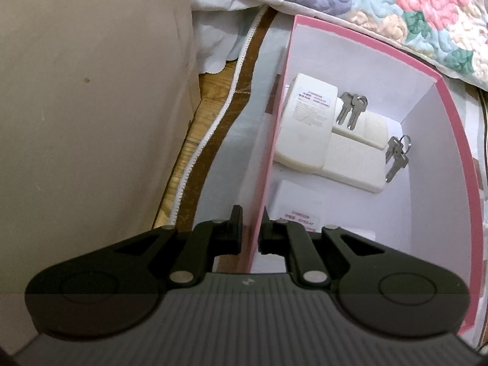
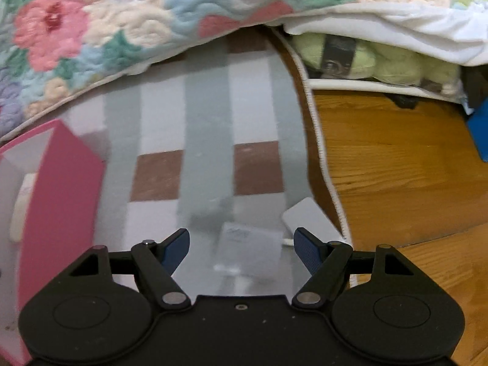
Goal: Organize rigid objects
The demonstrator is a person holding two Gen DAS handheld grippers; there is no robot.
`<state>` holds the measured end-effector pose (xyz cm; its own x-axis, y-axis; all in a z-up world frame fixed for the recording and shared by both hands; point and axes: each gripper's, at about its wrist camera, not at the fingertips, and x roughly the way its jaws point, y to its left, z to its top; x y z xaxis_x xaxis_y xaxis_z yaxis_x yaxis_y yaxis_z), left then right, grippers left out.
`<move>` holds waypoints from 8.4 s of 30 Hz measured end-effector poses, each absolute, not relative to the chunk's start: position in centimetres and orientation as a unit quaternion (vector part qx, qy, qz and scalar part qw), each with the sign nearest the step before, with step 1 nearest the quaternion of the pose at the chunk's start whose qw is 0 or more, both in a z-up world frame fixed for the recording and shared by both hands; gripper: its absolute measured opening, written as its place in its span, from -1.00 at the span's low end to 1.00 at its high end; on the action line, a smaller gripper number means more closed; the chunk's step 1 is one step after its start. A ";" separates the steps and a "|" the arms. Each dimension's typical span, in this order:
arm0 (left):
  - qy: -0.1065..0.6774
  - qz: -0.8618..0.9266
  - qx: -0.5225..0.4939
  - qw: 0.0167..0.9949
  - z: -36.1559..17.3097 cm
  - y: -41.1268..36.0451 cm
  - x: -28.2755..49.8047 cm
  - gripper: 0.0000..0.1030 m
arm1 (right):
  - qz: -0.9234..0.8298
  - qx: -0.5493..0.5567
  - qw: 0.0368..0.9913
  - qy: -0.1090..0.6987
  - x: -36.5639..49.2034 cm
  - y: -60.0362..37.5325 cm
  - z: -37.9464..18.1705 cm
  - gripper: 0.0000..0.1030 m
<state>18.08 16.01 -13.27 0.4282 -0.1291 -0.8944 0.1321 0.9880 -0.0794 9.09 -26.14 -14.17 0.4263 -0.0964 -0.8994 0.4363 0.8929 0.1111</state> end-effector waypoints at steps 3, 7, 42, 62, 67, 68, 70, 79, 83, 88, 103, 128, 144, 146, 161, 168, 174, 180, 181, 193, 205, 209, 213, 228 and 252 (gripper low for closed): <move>0.530 -0.079 -0.004 0.844 -13.3 16.2 18.1 -0.82 | -0.159 0.175 0.816 0.527 9.6 -26.3 -15.3 0.54; 0.528 -0.078 0.004 0.846 -13.4 16.0 18.0 -0.83 | -0.197 0.275 0.780 0.527 9.3 -28.7 -17.7 0.52; 0.534 -0.075 0.005 0.842 -13.8 15.6 17.9 -0.86 | 0.125 0.089 0.860 0.487 8.3 -11.9 -4.3 0.19; 0.530 -0.085 0.008 0.843 -13.7 15.7 17.8 -0.88 | 0.393 -0.287 0.677 0.551 15.9 0.2 -7.1 0.18; 0.531 -0.086 0.010 0.843 -13.7 15.7 17.8 -0.88 | 0.390 -0.298 0.641 0.590 17.9 0.7 -10.7 0.18; 0.530 -0.086 0.012 0.843 -13.7 15.6 17.8 -0.88 | 0.392 -0.295 0.638 0.594 18.1 0.8 -11.4 0.18; 0.531 -0.085 0.013 0.843 -13.7 15.5 17.8 -0.88 | 0.395 -0.290 0.632 0.601 18.5 1.1 -12.7 0.18; 0.533 -0.084 0.012 0.842 -13.8 15.6 17.7 -0.88 | 0.410 -0.315 0.576 0.634 17.8 2.0 -15.6 0.18; 0.534 -0.083 0.007 0.841 -14.0 15.7 17.8 -0.88 | 0.412 -0.326 0.575 0.627 17.2 2.3 -16.3 0.21; 0.535 -0.082 0.004 0.841 -14.0 15.7 17.8 -0.88 | 0.408 -0.284 0.611 0.616 17.5 1.1 -14.0 0.34; 0.538 -0.079 0.013 0.839 -13.8 15.4 17.9 -0.86 | 0.306 -0.145 0.748 0.570 14.8 -4.2 -4.8 0.37; 0.537 -0.078 0.031 0.839 -13.7 14.9 17.8 -0.88 | 0.115 -0.053 0.819 0.559 8.4 -14.6 -5.8 0.37; 0.536 -0.077 0.027 0.841 -13.7 14.9 17.9 -0.88 | -0.043 -0.022 0.878 0.476 7.3 -26.0 -12.5 0.40; 0.535 -0.079 0.028 0.841 -13.7 15.0 17.7 -0.88 | -0.052 -0.040 0.870 0.489 7.7 -26.4 -13.5 0.41; 0.536 -0.080 0.026 0.840 -13.6 15.0 17.8 -0.88 | -0.014 0.020 0.823 0.567 9.9 -31.7 -17.0 -0.06; 0.536 -0.079 0.026 0.840 -13.6 15.0 17.8 -0.88 | -0.019 0.031 0.852 0.523 8.7 -29.4 -15.1 -0.09; 0.537 -0.077 0.022 0.840 -13.6 15.1 17.9 -0.88 | 0.026 -0.002 0.868 0.497 9.0 -25.2 -12.7 -0.11; 0.536 -0.077 0.023 0.841 -13.6 15.2 17.9 -0.88 | 0.073 0.006 0.879 0.472 9.8 -21.7 -10.6 -0.97; 0.535 -0.077 0.024 0.841 -13.6 15.2 17.9 -0.88 | 0.082 0.000 0.879 0.469 9.9 -20.9 -10.2 -0.98; 0.535 -0.077 0.026 0.841 -13.6 15.0 17.8 -0.88 | 0.120 -0.091 0.864 0.480 13.7 -19.7 -12.4 0.20; 0.542 -0.078 0.024 0.837 -14.1 15.1 17.9 -0.88 | 0.142 -0.042 0.812 0.564 20.8 -23.0 -19.1 0.63; 0.540 -0.078 0.025 0.838 -14.1 15.1 18.0 -0.88 | 0.161 -0.072 0.794 0.582 20.8 -21.6 -18.4 -0.16; 0.539 -0.078 0.027 0.838 -14.0 15.1 17.9 -0.88 | 0.158 -0.108 0.785 0.589 19.7 -19.4 -17.5 -0.16; 0.537 -0.078 0.026 0.840 -13.8 15.1 17.8 -0.88 | 0.104 -0.051 0.853 0.509 15.2 -19.1 -11.3 -0.15; 0.539 -0.087 0.018 0.838 -13.9 15.6 17.7 -0.89 | 0.370 -0.329 0.706 0.507 18.1 2.2 -12.6 -0.16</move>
